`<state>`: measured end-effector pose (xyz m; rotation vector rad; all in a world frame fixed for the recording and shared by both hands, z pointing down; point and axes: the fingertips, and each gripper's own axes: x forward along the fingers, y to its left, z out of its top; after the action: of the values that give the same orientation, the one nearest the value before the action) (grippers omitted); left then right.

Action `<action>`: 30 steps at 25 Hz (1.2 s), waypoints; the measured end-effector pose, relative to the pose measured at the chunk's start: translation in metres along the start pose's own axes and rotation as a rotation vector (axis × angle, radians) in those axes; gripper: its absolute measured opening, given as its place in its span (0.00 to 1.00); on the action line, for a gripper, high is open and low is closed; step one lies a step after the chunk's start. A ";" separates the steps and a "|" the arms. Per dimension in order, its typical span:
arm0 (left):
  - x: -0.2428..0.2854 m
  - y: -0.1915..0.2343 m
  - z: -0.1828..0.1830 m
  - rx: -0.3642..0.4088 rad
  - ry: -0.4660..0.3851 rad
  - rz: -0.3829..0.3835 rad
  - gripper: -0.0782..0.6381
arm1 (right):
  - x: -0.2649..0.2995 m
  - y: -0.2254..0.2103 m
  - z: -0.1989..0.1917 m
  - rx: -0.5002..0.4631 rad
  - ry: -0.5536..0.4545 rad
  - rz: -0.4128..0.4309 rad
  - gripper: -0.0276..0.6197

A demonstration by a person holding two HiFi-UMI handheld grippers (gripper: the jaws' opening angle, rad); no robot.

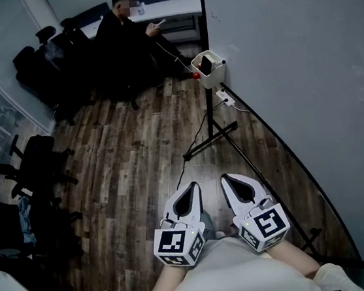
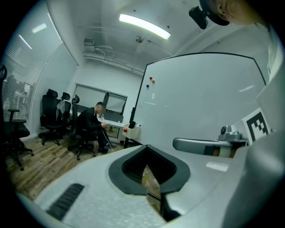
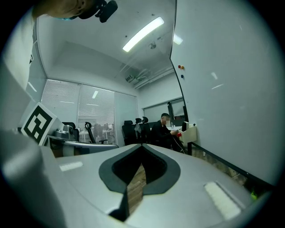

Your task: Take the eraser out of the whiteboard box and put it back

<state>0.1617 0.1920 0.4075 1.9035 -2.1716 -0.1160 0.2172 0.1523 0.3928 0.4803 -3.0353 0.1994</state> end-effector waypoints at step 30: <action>0.089 0.076 0.025 -0.022 0.044 -0.095 0.12 | 0.105 -0.047 0.008 0.023 0.028 -0.109 0.05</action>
<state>0.0721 0.1126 0.4121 1.9783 -2.0433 -0.1135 0.1315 0.0750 0.3987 0.6367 -2.9718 0.2333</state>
